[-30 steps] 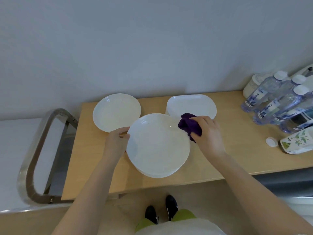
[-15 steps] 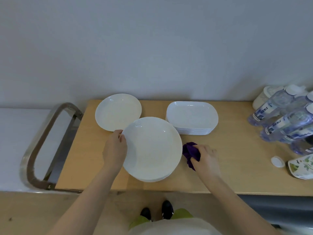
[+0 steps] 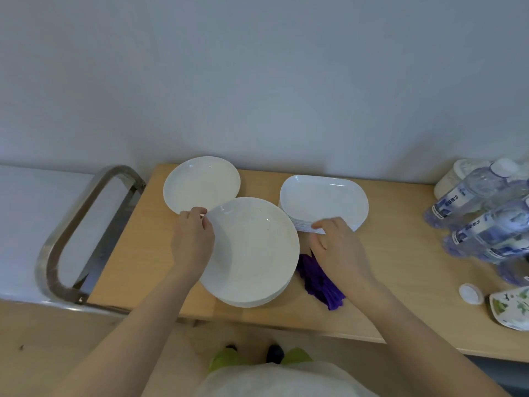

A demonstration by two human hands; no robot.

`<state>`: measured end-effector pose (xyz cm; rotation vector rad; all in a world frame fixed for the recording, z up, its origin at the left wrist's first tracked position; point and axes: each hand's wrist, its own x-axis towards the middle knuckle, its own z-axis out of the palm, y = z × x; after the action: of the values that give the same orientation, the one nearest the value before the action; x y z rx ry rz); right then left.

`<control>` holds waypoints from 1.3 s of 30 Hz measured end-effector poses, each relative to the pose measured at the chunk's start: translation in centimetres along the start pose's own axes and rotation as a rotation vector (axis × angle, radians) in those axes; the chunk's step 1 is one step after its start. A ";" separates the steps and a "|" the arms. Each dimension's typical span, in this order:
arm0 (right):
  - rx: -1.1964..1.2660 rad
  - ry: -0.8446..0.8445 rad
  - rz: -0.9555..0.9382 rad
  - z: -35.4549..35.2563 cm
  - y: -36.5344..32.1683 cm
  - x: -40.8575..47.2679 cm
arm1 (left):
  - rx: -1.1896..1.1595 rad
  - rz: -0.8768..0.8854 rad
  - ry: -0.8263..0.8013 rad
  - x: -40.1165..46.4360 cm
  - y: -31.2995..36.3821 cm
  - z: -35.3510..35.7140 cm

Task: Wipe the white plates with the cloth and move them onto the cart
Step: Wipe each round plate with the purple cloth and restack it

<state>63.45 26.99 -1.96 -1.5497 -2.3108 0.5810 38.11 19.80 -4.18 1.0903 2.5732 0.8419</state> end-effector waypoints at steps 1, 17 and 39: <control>0.065 0.025 -0.017 -0.6 -0.9 0.7 | -0.001 0.014 0.005 0.3 0.2 -0.1; -0.033 -0.219 -0.016 7.2 -14.3 13.6 | 0.089 0.023 -0.122 11.7 -3.3 -2.4; -0.097 -0.338 0.402 17.0 -14.4 21.7 | -0.093 -0.137 -0.492 22.3 -10.2 0.3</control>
<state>35.97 39.44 -9.38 -2.1283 -2.2915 0.9008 16.64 30.20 -10.02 0.9395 2.1476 0.5664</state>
